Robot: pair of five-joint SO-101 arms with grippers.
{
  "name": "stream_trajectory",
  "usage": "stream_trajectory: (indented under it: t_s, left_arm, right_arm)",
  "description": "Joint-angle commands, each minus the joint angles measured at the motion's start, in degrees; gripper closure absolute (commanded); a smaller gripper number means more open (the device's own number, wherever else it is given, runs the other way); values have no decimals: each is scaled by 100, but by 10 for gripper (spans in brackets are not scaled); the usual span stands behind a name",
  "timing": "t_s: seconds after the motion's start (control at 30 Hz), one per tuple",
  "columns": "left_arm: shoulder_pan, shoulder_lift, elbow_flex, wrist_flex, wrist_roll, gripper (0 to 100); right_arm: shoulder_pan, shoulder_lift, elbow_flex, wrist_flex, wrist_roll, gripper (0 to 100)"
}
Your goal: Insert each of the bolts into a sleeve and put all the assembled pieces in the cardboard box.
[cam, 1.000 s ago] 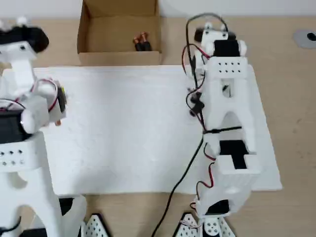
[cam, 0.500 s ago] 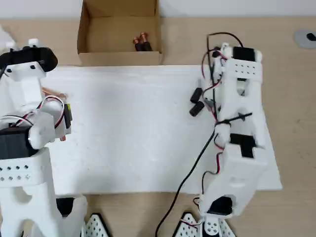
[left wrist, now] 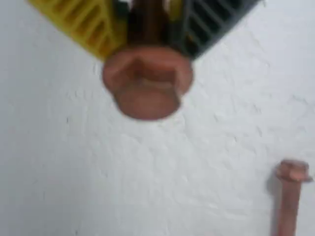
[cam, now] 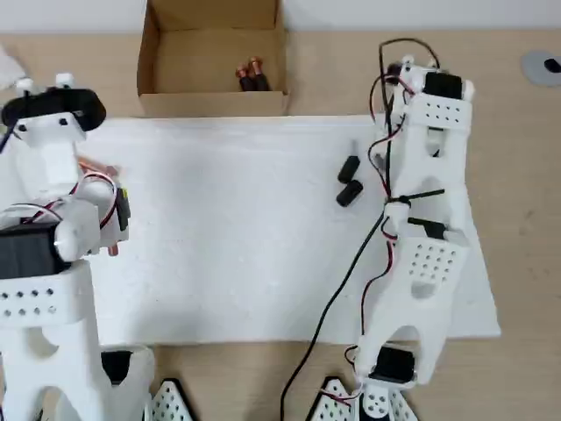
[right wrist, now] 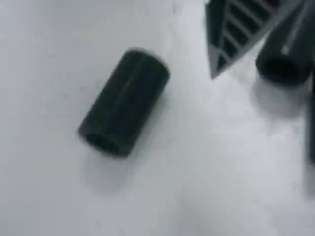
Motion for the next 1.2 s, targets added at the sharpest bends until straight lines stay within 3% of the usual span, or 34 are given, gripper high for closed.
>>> stream_trajectory:
  t_s: [0.0, 0.5, 0.73, 1.17]
  left_arm:
    - [79, -171, 35, -123, -18, 993]
    - [79, -136, 26, -132, -9, 994]
    - [79, -136, 26, -132, -18, 994]
    - [79, -136, 26, -88, -35, 994]
  right_arm:
    - [75, 180, -444, 211, -70, 631]
    - [75, 391, -374, 255, -431, 632]
    - [48, 391, -171, 246, -519, 753]
    - [101, 391, 400, 202, -580, 759]
